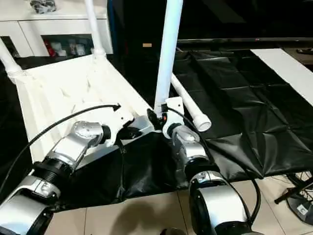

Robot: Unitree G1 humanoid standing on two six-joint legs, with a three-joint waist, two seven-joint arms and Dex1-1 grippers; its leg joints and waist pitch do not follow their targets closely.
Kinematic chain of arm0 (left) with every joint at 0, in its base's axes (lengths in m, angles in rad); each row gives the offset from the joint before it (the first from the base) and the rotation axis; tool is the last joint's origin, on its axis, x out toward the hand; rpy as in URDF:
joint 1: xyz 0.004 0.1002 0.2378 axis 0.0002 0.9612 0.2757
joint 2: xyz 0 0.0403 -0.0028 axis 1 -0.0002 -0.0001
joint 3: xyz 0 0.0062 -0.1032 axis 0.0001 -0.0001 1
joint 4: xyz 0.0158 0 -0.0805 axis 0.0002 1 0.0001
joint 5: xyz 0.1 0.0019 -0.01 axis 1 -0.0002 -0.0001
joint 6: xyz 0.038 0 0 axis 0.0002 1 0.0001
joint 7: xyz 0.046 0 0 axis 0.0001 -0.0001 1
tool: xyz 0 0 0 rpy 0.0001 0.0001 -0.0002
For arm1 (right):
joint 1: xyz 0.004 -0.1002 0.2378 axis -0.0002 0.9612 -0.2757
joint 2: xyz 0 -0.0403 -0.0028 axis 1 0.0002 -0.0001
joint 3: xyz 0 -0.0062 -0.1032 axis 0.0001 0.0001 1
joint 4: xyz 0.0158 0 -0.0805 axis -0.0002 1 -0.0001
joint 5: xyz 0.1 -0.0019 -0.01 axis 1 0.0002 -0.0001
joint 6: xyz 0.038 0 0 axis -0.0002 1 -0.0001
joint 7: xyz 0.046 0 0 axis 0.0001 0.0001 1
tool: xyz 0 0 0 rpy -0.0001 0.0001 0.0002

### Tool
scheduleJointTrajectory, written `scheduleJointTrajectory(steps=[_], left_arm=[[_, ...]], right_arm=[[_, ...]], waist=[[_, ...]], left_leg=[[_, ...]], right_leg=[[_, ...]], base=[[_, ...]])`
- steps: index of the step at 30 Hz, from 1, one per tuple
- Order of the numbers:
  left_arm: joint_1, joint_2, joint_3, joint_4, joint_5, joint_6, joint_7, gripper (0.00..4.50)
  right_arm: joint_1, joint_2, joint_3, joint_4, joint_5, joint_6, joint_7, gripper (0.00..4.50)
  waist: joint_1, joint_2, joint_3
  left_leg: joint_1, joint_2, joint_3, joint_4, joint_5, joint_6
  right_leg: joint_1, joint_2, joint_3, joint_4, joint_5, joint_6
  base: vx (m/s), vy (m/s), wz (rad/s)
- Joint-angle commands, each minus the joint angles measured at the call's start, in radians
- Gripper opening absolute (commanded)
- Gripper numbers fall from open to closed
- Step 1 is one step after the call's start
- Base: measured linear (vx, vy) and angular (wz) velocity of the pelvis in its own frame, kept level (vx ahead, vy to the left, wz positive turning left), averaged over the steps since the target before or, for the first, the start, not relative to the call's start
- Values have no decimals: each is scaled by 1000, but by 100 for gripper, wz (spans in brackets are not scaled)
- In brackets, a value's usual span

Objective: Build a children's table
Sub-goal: Rotate leg to tighten

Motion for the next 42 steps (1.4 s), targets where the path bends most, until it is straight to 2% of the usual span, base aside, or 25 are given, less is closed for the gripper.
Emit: scheduleJointTrajectory(steps=[1, 4, 5, 8, 10, 11, 13, 14, 16, 18, 23, 25, 29, 34, 35, 39, 42], left_arm=[[3, -11, -33, -25, -15, -39, -53, 0], [5, 0, -37, -20, -17, -67, -79, 0], [7, 10, -39, -20, -19, -78, -95, 0], [11, 24, -39, -23, -27, -79, -125, 0], [15, 42, -41, -29, -36, -83, -164, 0], [20, 66, -48, -35, -41, -111, -213, 0], [21, 76, -49, -34, -42, -116, -230, 0], [20, 84, -50, -27, -41, -126, -243, 0], [20, 98, -50, -18, -46, -150, -278, 0], [21, 110, -54, -18, -52, -165, -313, 0], [25, 154, -73, -24, -71, -208, -439, 0], [22, 175, -81, -22, -80, -222, -494, 0], [16, 196, -94, -8, -73, -249, -541, 0], [13, 200, -95, 0, -71, -256, -555, 0], [11, 202, -96, 5, -72, -260, -564, 0], [9, 212, -99, 19, -72, -274, -594, 0], [12, 203, -86, 28, -71, -259, -561, 0]], right_arm=[[-4, 17, 17, 21, -3, -4, 67, 378], [-4, 2, 18, 10, 0, -19, 108, 402], [-2, -12, 19, -1, 3, -26, 146, 421], [5, -38, 29, -19, -3, -39, 205, 435], [18, -69, 52, -45, -15, -44, 285, 446], [43, -106, 87, -97, -10, -16, 442, 446], [55, -123, 100, -120, -6, -7, 499, 446], [66, -141, 112, -143, -1, 3, 554, 446], [83, -177, 133, -177, -1, 2, 642, 446], [93, -202, 148, -199, -1, 8, 703, 446], [111, -264, 194, -236, -18, 16, 849, 446], [117, -288, 219, -251, -29, 16, 917, 419], [134, -318, 261, -291, -48, 26, 983, 385], [136, -319, 262, -301, -50, 27, 986, 342], [137, -318, 261, -309, -45, 32, 989, 342], [152, -315, 269, -342, -33, 48, 1010, 296], [178, -304, 264, -368, -22, 68, 989, 288]], waist=[[8, 4, -69], [11, 5, -71], [12, 7, -71], [20, 6, -74], [29, 8, -73], [31, 7, -72], [38, 7, -73], [41, 15, -72], [54, 12, -71], [62, 14, -69], [75, 11, -72], [82, 11, -72], [85, 12, -71], [85, 10, -71], [85, 11, -70], [84, 8, -73], [85, 8, -73]], left_leg=[[3, 15, -2, -75, -380, 27], [-2, 16, 5, -74, -327, 46], [-2, 17, 6, -73, -321, 48], [-3, 16, 9, -70, -280, 65], [-2, 17, 11, -70, -256, 71], [-2, 16, 11, -69, -259, 76], [-2, 21, 11, -69, -244, 89], [0, 21, 11, -70, -247, 87], [4, 24, 14, -70, -264, 74], [9, 25, 15, -71, -283, 66], [7, 25, 14, -71, -266, 60], [8, 26, 15, -70, -251, 63], [8, 26, 14, -72, -255, 59], [8, 26, 13, -72, -271, 45], [8, 26, 13, -72, -271, 45], [8, 25, 12, -71, -257, 50], [8, 26, 13, -71, -249, 52]], right_leg=[[42, -47, 38, -80, -443, -173], [47, -44, 41, -64, -314, -225], [49, -44, 42, -62, -303, -230], [56, -46, 43, -57, -262, -245], [58, -45, 43, -56, -240, -252], [60, -43, 41, -56, -241, -251], [61, -44, 43, -52, -212, -259], [62, -41, 42, -51, -213, -262], [59, -42, 41, -53, -241, -258], [55, -41, 42, -57, -270, -252], [58, -43, 43, -53, -267, -244], [57, -42, 44, -50, -236, -255], [58, -43, 44, -50, -243, -254], [58, -46, 45, -52, -279, -242], [58, -45, 45, -52, -280, -241], [59, -44, 45, -51, -271, -236], [59, -44, 45, -49, -257, -243]], base=[[0, 0, 0], [0, 0, 0], [0, 0, 0], [0, 0, 0], [0, 0, 0], [0, 0, 0], [0, 0, 0], [0, 0, 0], [0, 0, 0], [0, 0, 0], [0, 0, 0], [0, 0, 0], [0, 0, 0], [0, 0, 0], [0, 0, 0], [0, 0, 0], [0, 0, 0]])
